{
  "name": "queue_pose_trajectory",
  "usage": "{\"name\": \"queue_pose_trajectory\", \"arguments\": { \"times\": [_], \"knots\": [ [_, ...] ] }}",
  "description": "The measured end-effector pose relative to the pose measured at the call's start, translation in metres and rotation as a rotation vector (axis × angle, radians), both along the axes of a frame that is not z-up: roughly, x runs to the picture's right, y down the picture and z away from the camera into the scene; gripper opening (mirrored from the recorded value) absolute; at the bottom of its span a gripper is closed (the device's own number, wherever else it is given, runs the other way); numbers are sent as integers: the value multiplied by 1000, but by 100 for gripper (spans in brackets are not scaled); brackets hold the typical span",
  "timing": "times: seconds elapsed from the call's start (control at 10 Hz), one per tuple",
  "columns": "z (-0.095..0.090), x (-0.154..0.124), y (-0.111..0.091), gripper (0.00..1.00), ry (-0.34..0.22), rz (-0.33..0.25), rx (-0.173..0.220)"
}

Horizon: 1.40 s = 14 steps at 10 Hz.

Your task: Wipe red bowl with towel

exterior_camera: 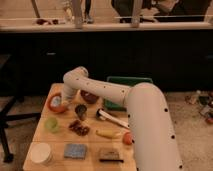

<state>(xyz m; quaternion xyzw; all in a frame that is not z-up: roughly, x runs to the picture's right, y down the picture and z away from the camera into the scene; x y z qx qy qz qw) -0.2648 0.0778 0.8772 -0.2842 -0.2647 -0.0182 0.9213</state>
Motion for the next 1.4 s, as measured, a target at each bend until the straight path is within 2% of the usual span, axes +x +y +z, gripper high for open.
{"name": "queue_pose_trajectory", "arguments": {
  "times": [0.7,0.8,1.4],
  "knots": [
    [1,-1,1,0,0,-3,-2],
    [2,-4,2,0,-4,-2,12],
    [21,-20,-3,0,-23,6,37]
  ]
}}
